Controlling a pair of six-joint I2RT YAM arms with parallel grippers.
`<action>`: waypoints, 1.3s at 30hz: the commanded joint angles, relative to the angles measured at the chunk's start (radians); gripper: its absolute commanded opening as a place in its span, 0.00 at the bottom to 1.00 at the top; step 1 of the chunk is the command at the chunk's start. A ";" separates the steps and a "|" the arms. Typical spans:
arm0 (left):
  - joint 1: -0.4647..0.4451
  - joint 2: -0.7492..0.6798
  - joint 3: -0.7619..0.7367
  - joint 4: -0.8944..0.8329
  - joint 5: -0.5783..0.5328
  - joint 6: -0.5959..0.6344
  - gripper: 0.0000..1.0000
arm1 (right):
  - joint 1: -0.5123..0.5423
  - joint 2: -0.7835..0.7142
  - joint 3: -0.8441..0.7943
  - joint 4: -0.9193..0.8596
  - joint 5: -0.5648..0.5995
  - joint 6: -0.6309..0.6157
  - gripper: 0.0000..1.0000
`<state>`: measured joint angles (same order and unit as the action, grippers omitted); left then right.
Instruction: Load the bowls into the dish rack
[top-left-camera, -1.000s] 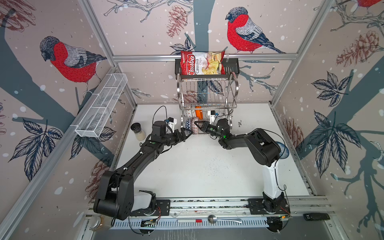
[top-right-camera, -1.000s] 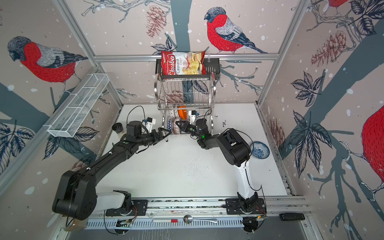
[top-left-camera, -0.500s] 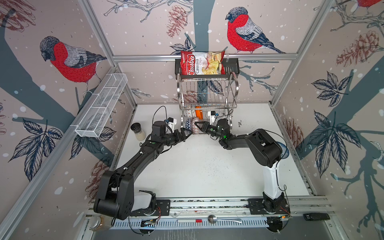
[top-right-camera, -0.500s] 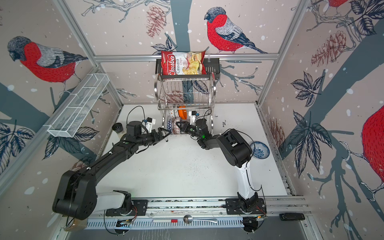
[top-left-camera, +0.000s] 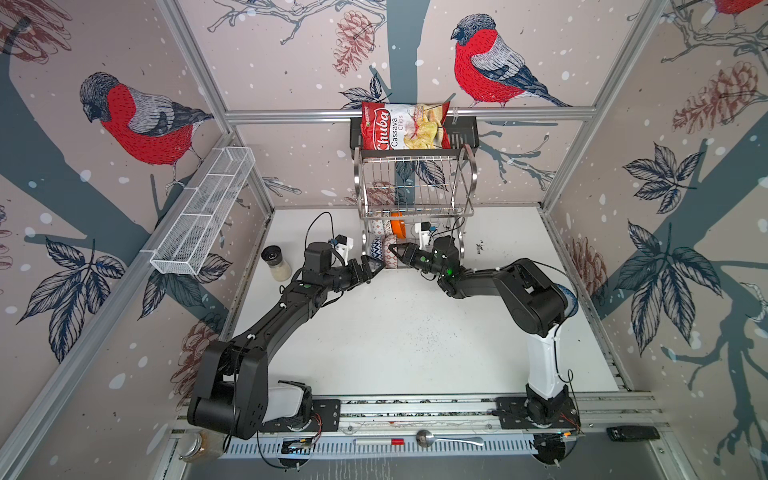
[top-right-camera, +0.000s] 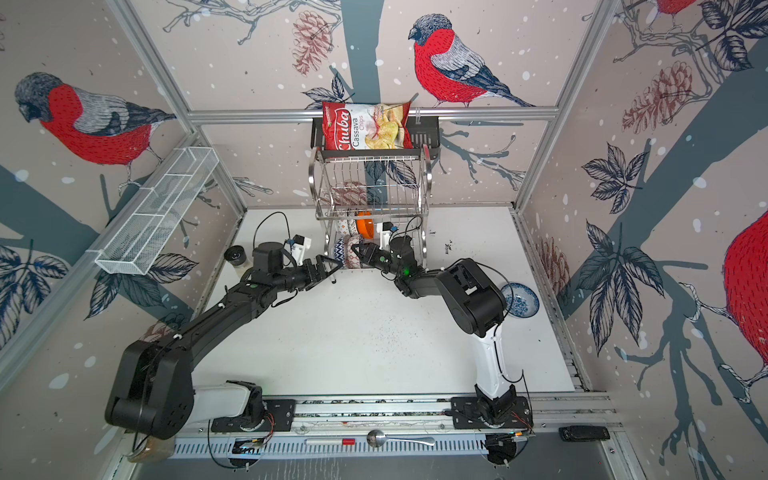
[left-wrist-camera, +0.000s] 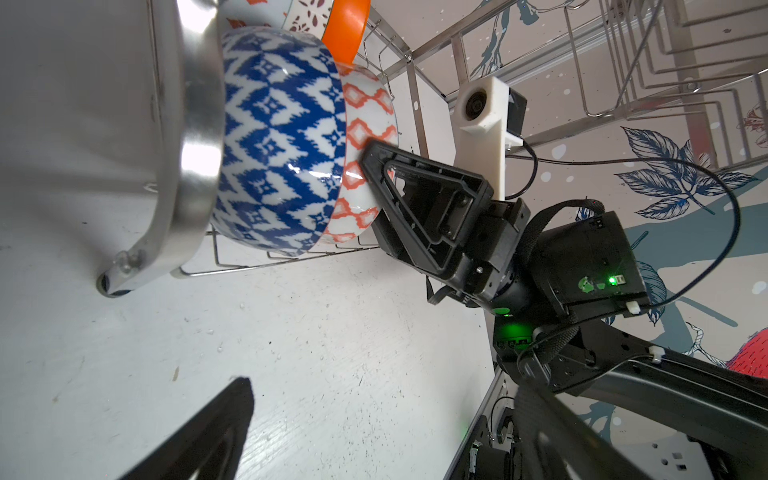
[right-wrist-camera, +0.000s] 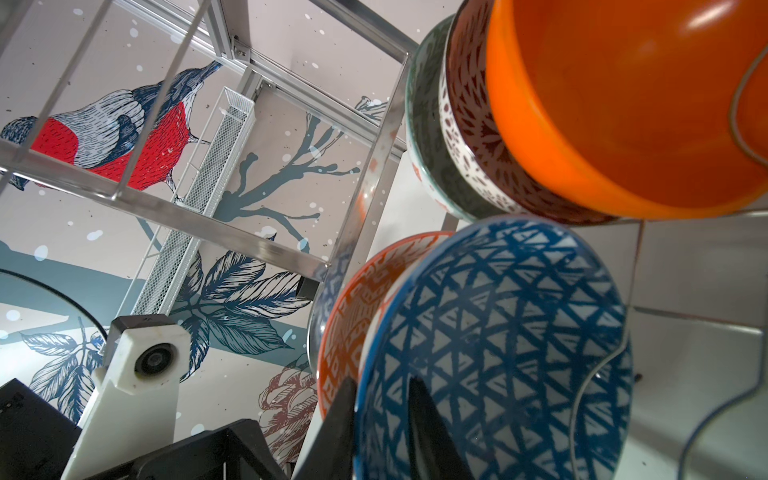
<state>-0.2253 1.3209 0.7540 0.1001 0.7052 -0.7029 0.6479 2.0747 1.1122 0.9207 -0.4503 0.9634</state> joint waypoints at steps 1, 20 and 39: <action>0.004 0.000 -0.001 0.035 0.014 -0.001 0.98 | 0.002 -0.018 0.006 -0.031 0.001 -0.030 0.24; 0.006 0.005 -0.004 0.045 0.022 -0.009 0.98 | -0.007 -0.111 -0.062 -0.093 0.014 -0.073 0.31; 0.008 -0.012 -0.015 0.062 0.025 -0.016 0.98 | 0.016 -0.426 -0.254 -0.409 0.221 -0.335 0.64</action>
<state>-0.2180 1.3178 0.7425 0.1276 0.7101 -0.7105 0.6628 1.6791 0.8650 0.5976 -0.2905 0.7036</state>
